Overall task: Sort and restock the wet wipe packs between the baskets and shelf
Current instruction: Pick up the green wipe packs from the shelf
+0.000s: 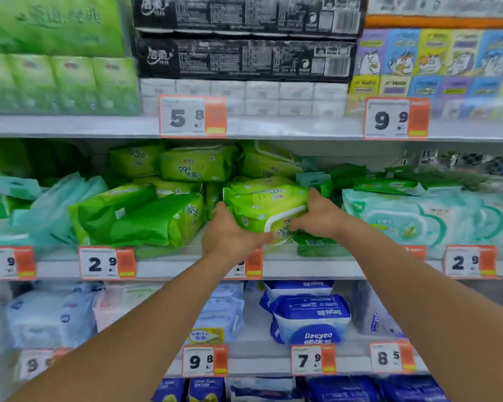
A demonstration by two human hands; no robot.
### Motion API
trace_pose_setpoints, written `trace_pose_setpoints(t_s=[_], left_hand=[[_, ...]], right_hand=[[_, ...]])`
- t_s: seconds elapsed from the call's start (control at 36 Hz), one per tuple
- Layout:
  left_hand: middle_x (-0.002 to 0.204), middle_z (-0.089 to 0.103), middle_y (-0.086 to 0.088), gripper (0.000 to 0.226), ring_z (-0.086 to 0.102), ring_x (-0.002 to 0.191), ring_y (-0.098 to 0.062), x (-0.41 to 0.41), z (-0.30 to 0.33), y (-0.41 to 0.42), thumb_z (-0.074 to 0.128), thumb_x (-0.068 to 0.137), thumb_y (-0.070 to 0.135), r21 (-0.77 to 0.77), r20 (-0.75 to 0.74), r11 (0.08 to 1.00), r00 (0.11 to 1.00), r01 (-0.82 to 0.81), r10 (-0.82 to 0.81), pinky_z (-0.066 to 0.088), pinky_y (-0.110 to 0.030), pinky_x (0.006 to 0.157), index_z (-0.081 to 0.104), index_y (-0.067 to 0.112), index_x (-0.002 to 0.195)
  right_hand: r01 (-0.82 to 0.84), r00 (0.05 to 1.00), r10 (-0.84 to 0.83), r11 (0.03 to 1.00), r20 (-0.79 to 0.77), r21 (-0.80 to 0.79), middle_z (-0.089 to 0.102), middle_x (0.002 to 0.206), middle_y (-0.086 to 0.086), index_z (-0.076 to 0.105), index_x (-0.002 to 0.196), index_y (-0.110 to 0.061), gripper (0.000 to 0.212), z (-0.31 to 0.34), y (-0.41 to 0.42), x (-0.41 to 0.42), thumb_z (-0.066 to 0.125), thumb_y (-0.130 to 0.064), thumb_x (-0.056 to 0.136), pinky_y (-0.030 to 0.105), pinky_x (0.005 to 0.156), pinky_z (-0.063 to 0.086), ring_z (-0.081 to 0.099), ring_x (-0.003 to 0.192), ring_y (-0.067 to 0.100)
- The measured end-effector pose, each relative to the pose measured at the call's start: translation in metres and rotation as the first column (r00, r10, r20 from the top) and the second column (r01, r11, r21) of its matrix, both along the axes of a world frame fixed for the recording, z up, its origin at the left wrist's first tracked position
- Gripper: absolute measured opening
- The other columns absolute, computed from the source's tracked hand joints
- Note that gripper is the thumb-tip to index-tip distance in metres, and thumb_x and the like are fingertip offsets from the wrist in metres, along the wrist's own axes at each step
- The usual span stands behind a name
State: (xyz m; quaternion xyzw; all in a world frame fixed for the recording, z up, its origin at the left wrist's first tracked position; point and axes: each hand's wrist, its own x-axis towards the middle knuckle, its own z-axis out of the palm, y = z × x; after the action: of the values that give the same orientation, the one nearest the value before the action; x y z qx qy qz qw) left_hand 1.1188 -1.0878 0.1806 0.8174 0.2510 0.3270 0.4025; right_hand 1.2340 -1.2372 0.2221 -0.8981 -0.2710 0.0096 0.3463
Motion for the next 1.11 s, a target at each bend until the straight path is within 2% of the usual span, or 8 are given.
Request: trace_pose_setpoints(t_s=[0.36, 0.44, 0.53, 0.67, 0.83, 0.94, 1.03, 1.11], left_hand=[[0.102, 0.075, 0.007, 0.068, 0.072, 0.094, -0.013, -0.035, 0.062, 0.021, 0.093, 0.057, 0.028, -0.344, 0.468, 0.872, 0.868, 0.349, -0.162, 0.057, -0.039, 0.089, 0.062, 0.020, 0.117], [0.103, 0.076, -0.001, 0.087, 0.073, 0.095, -0.023, -0.066, 0.069, 0.023, 0.095, 0.040, 0.044, -0.450, 0.317, 0.799, 0.908, 0.399, -0.275, 0.057, -0.045, 0.087, 0.065, 0.019, 0.117], [0.094, 0.078, -0.004, 0.040, 0.075, 0.084, -0.020, -0.099, 0.044, 0.019, 0.086, 0.066, 0.018, -0.458, 0.235, 0.788, 0.911, 0.412, -0.340, 0.060, -0.038, 0.077, 0.070, 0.017, 0.103], [0.102, 0.076, -0.007, 0.047, 0.074, 0.091, -0.024, -0.159, -0.004, 0.028, 0.084, 0.061, 0.015, -0.499, 0.115, 0.772, 0.913, 0.393, -0.391, 0.060, -0.040, 0.077, 0.070, 0.018, 0.106], [0.113, 0.073, -0.007, 0.081, 0.071, 0.101, -0.028, -0.195, -0.024, 0.051, 0.093, 0.056, 0.031, -0.572, 0.024, 0.771, 0.945, 0.280, -0.325, 0.056, -0.050, 0.090, 0.058, 0.016, 0.128], [0.106, 0.076, -0.006, 0.042, 0.072, 0.098, -0.025, -0.215, -0.035, 0.056, 0.080, 0.076, 0.017, -0.621, -0.133, 0.752, 0.916, 0.220, -0.378, 0.057, -0.040, 0.089, 0.067, 0.011, 0.116], [0.118, 0.071, -0.009, 0.071, 0.066, 0.112, -0.032, -0.233, -0.047, 0.065, 0.088, 0.061, 0.030, -0.662, -0.368, 0.736, 0.795, 0.141, -0.482, 0.048, -0.050, 0.104, 0.063, 0.013, 0.125], [0.133, 0.060, -0.008, 0.091, 0.068, 0.103, -0.032, -0.240, -0.053, 0.072, 0.085, 0.063, 0.059, -0.440, -0.806, 0.896, 0.412, 0.063, -0.425, 0.055, -0.048, 0.094, 0.052, 0.010, 0.133]], right_hand=[[-0.235, 0.964, 0.252, 0.648, 0.088, 0.724, 0.070, 0.116, 0.005, 0.056, 0.127, -0.009, 0.080, 0.046, -0.010, -0.034, 0.090, 0.002, 0.055, 0.036, 0.085, 0.058, 0.071, 0.099, 0.016], [-0.141, 0.886, 0.436, 0.576, -0.157, 0.806, 0.066, 0.127, 0.009, 0.053, 0.136, -0.019, 0.092, 0.028, -0.018, -0.053, 0.088, -0.001, 0.052, 0.046, 0.090, 0.057, 0.070, 0.106, 0.028], [-0.009, 0.768, 0.534, 0.560, -0.353, 0.828, 0.064, 0.130, 0.010, 0.050, 0.137, -0.025, 0.090, -0.011, -0.018, -0.077, 0.078, 0.003, 0.056, 0.047, 0.082, 0.060, 0.070, 0.104, 0.031], [-0.018, 0.695, 0.525, 0.696, -0.491, 0.718, 0.050, 0.148, 0.001, 0.034, 0.151, -0.018, 0.114, -0.054, -0.013, -0.112, 0.086, -0.005, 0.051, 0.046, 0.082, 0.058, 0.068, 0.112, 0.027], [-0.071, 0.692, 0.514, 0.748, -0.507, 0.660, 0.071, 0.120, 0.008, 0.046, 0.142, -0.013, 0.091, -0.071, 0.004, -0.145, 0.084, -0.008, 0.060, 0.040, 0.078, 0.060, 0.074, 0.096, 0.025], [-0.108, 0.641, 0.491, 0.819, -0.590, 0.564, 0.073, 0.113, 0.013, 0.049, 0.138, -0.006, 0.072, -0.091, 0.011, -0.156, 0.081, -0.004, 0.074, 0.036, 0.073, 0.062, 0.074, 0.094, 0.026], [-0.171, 0.530, 0.438, 0.894, -0.726, 0.414, 0.075, 0.110, 0.013, 0.052, 0.133, 0.000, 0.056, -0.117, 0.015, -0.170, 0.076, -0.007, 0.083, 0.039, 0.083, 0.061, 0.073, 0.098, 0.025], [-0.341, 0.482, 0.325, 0.925, -0.813, 0.167, 0.070, 0.117, 0.012, 0.062, 0.118, 0.001, 0.027, -0.135, 0.020, -0.187, 0.066, -0.009, 0.094, 0.034, 0.076, 0.062, 0.070, 0.098, 0.023]])
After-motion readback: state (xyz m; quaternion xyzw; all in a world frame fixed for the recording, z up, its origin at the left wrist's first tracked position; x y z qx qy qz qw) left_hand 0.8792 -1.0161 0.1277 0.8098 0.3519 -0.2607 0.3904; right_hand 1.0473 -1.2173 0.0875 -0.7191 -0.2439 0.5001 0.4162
